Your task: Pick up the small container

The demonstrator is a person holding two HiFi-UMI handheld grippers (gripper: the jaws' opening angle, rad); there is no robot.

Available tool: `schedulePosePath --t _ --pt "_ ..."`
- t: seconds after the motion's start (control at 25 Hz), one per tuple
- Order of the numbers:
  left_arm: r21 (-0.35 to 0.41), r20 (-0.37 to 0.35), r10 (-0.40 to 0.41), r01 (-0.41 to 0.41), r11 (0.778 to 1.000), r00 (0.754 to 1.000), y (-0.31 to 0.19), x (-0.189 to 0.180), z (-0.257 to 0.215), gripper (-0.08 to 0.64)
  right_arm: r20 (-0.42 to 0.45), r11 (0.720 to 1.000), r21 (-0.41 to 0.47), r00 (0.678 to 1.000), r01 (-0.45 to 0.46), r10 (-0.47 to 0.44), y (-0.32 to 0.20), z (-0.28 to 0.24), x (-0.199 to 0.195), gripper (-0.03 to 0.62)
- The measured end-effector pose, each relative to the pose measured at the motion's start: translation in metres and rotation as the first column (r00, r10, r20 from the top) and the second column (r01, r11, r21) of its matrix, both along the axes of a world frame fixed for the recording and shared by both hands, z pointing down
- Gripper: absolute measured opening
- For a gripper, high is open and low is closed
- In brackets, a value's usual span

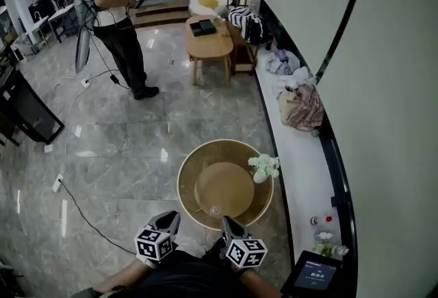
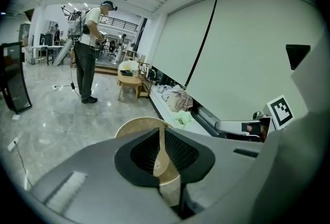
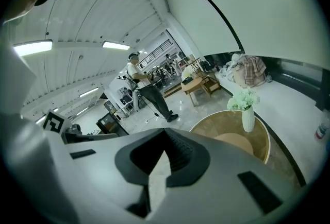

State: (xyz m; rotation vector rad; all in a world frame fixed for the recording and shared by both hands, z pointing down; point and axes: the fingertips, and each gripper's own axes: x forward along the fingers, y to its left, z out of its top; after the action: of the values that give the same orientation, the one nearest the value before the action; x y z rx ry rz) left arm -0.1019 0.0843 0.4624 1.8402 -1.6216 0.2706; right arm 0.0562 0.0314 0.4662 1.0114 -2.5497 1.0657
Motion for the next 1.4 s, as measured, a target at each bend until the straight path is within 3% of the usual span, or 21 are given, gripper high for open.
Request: schedulePosePath --t 0.16,0.36,0.48,0.56,0.68,0.8,0.92,1.0,1.08,1.16,1.28,1.4 --pt "-0.005 0.055 0.025 -0.025 1.000 0.998 -0.023 0.013 -0.002 0.017 -0.011 0.999 -0.036 1.000 -0.004 0.004 -0.016 0.016 0.011 0.006" --pt "-0.070 0.019 0.122 -0.121 0.990 0.992 -0.029 0.024 0.031 0.017 -0.038 0.996 -0.069 0.998 -0.055 0.053 -0.028 0.031 0.018 0.006" --pt "-0.116 0.019 0.219 -0.215 0.970 0.976 -0.036 0.031 0.057 0.017 -0.066 0.994 -0.057 0.994 -0.095 0.091 -0.038 0.038 0.019 0.006" --pt "-0.111 0.054 0.301 -0.294 0.949 0.952 -0.044 0.031 0.068 0.017 -0.084 0.991 -0.030 0.988 -0.133 0.130 -0.043 0.040 0.015 0.006" --pt "-0.057 0.140 0.413 -0.409 0.911 0.900 -0.063 0.021 0.076 0.017 -0.119 0.984 0.012 0.977 -0.177 0.177 -0.051 0.043 0.007 0.006" --pt "0.004 0.182 0.508 -0.517 0.856 0.842 -0.075 0.028 0.085 0.017 -0.171 0.976 -0.034 0.963 -0.217 0.208 -0.045 0.063 0.015 0.006" --pt "0.020 0.306 0.552 -0.585 0.811 0.776 -0.102 0.029 0.118 0.017 -0.194 0.962 -0.082 0.951 -0.260 0.241 -0.054 0.097 0.024 0.006" --pt "-0.051 0.327 0.609 -0.630 0.775 0.722 -0.110 0.033 0.160 0.031 -0.199 0.952 -0.109 0.945 -0.285 0.260 -0.058 0.119 0.030 0.006" --pt "-0.145 0.290 0.676 -0.667 0.731 0.678 -0.109 0.040 0.209 0.120 -0.203 0.945 -0.135 0.941 -0.299 0.269 -0.059 0.137 0.036 0.006" --pt "-0.219 0.258 0.724 -0.691 0.689 0.640 -0.107 0.045 0.247 0.160 -0.206 0.939 -0.159 0.941 -0.304 0.270 -0.058 0.149 0.038 0.006" --pt "-0.282 0.220 0.783 -0.730 0.622 0.582 -0.103 0.057 0.291 0.234 -0.204 0.930 -0.194 0.940 -0.312 0.273 -0.056 0.163 0.039 0.006" --pt "-0.307 0.211 0.836 -0.778 0.548 0.506 -0.101 0.077 0.324 0.284 -0.207 0.918 -0.222 0.936 -0.327 0.284 -0.056 0.177 0.044 0.006"
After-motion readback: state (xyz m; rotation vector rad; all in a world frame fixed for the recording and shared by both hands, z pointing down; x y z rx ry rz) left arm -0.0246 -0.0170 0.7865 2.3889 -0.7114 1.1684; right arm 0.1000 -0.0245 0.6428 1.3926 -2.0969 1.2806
